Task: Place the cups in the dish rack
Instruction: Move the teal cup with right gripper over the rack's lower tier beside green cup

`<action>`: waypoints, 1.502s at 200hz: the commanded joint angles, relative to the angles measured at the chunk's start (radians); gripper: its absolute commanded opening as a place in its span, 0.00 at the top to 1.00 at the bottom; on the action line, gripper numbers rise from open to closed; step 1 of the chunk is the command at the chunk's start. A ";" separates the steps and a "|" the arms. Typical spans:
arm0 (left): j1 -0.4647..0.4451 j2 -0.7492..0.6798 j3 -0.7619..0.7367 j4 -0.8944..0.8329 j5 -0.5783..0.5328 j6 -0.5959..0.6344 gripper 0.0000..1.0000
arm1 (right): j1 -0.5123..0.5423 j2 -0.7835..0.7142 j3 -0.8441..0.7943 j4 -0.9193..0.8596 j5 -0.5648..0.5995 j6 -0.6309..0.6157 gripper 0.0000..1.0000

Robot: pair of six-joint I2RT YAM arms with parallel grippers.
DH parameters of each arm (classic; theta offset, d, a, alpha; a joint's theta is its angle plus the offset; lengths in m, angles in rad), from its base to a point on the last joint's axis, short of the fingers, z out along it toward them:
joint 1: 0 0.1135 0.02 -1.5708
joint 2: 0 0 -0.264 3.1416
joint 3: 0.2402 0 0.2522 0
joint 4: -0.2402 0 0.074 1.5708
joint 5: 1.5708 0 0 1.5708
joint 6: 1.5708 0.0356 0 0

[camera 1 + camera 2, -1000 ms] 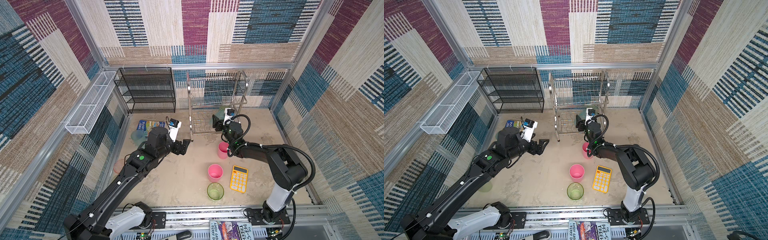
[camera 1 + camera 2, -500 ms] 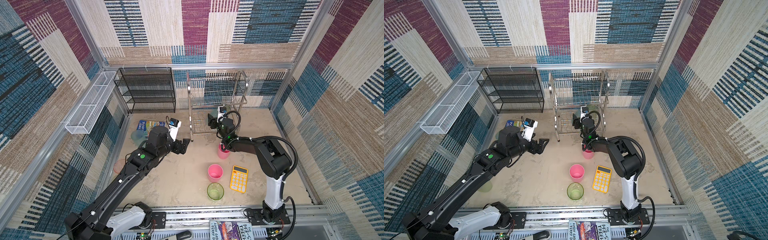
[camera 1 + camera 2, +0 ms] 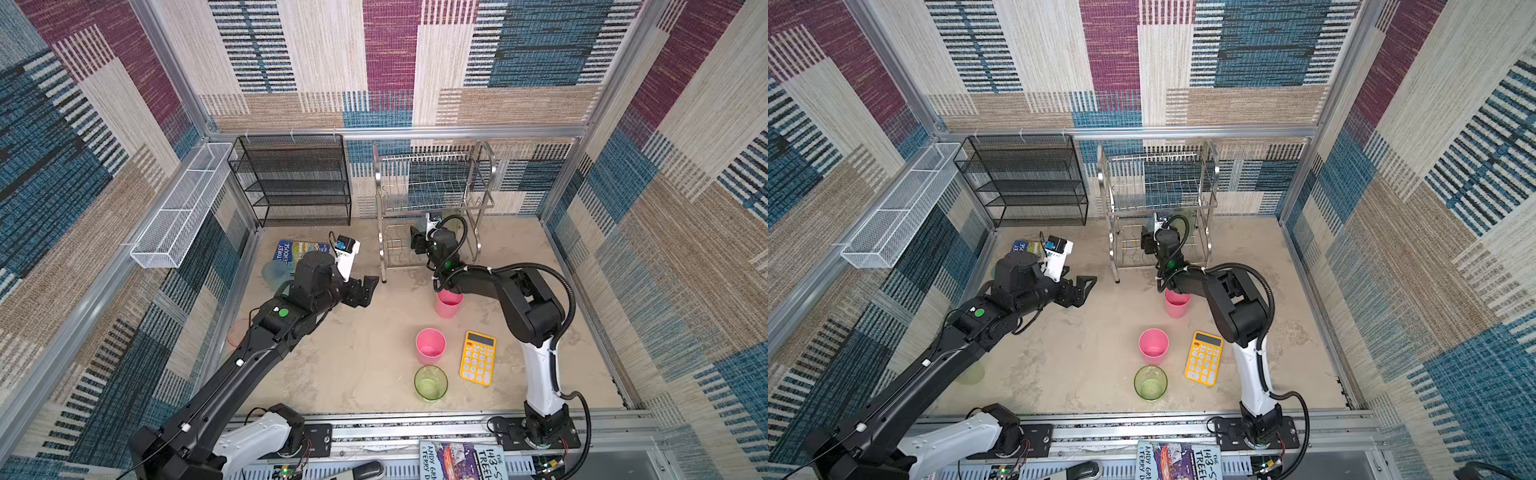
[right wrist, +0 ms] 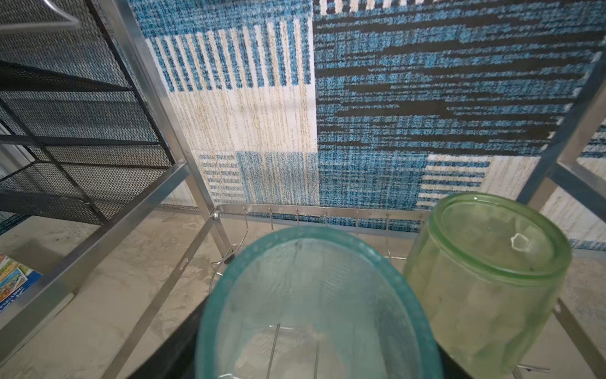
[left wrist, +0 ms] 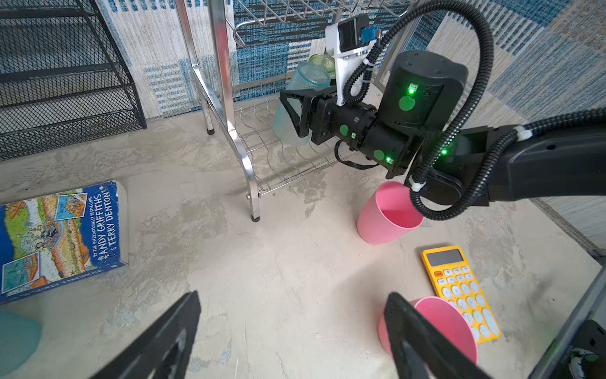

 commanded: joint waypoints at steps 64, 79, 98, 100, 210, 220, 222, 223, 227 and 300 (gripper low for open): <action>0.023 -0.009 -0.002 -0.001 0.031 -0.027 0.09 | -0.007 0.094 0.153 -0.086 0.033 -0.020 0.36; 0.027 -0.009 -0.003 -0.001 0.034 -0.028 0.09 | -0.007 0.109 0.181 -0.096 0.036 -0.023 0.36; 0.031 -0.009 -0.003 0.000 0.038 -0.031 0.09 | -0.010 0.129 0.217 -0.117 0.041 -0.023 0.36; 0.031 -0.009 -0.003 0.001 0.038 -0.031 0.10 | -0.010 0.131 0.222 -0.121 0.041 -0.023 0.36; 0.040 -0.002 -0.005 0.000 0.046 -0.043 0.09 | -0.030 0.311 0.554 -0.326 0.081 -0.031 0.35; 0.042 -0.001 -0.003 -0.001 0.046 -0.045 0.09 | -0.031 0.326 0.582 -0.346 0.088 -0.030 0.35; 0.042 0.001 -0.003 -0.001 0.046 -0.045 0.09 | -0.031 0.327 0.589 -0.350 0.092 -0.030 0.35; 0.042 0.001 -0.003 -0.001 0.046 -0.045 0.09 | -0.031 0.328 0.591 -0.352 0.091 -0.031 0.35; 0.042 0.002 -0.003 -0.001 0.047 -0.046 0.09 | -0.031 0.333 0.600 -0.357 0.095 -0.030 0.35; 0.042 -0.001 -0.006 -0.001 0.044 -0.048 0.09 | -0.033 0.397 0.696 -0.424 0.224 -0.019 0.34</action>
